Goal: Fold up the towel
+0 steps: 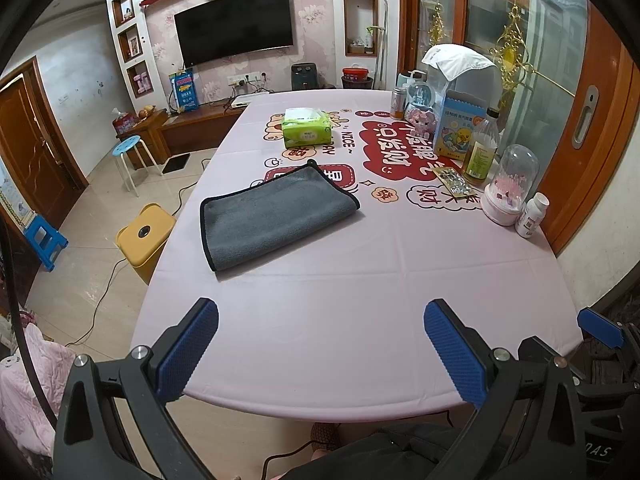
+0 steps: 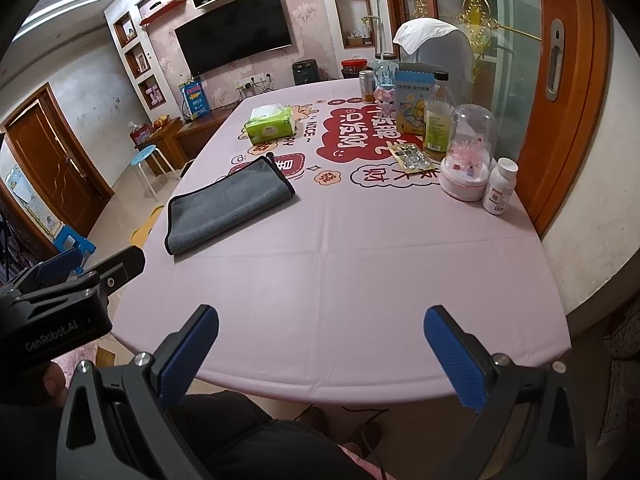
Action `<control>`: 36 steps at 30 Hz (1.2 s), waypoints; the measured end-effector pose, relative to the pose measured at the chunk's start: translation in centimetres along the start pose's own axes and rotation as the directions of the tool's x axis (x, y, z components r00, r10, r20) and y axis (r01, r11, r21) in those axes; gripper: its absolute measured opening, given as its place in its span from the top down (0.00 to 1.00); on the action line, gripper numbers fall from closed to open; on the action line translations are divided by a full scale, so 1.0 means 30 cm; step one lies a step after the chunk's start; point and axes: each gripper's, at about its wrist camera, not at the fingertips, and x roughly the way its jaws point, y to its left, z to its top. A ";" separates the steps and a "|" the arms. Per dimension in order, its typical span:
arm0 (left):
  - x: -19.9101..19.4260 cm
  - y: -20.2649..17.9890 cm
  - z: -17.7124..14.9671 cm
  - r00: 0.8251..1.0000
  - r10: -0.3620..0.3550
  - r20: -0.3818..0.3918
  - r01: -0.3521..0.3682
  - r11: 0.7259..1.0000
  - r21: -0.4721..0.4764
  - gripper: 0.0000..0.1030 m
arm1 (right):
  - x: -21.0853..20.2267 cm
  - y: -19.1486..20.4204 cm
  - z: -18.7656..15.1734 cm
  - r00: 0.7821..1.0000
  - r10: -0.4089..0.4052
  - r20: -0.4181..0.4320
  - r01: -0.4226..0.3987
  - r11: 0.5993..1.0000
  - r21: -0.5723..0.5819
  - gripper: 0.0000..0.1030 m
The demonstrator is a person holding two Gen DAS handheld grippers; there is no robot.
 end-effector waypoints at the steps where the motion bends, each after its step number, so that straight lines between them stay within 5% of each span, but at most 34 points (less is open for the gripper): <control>1: -0.001 -0.002 0.001 1.000 0.000 0.000 0.000 1.000 0.000 0.01 | 0.000 0.001 -0.001 1.000 0.000 0.000 0.000 1.000 0.000 0.00; 36: 0.005 -0.009 0.002 1.000 0.001 -0.003 -0.001 1.000 0.000 0.01 | -0.004 0.007 -0.002 1.000 0.001 -0.005 -0.001 1.000 0.001 0.00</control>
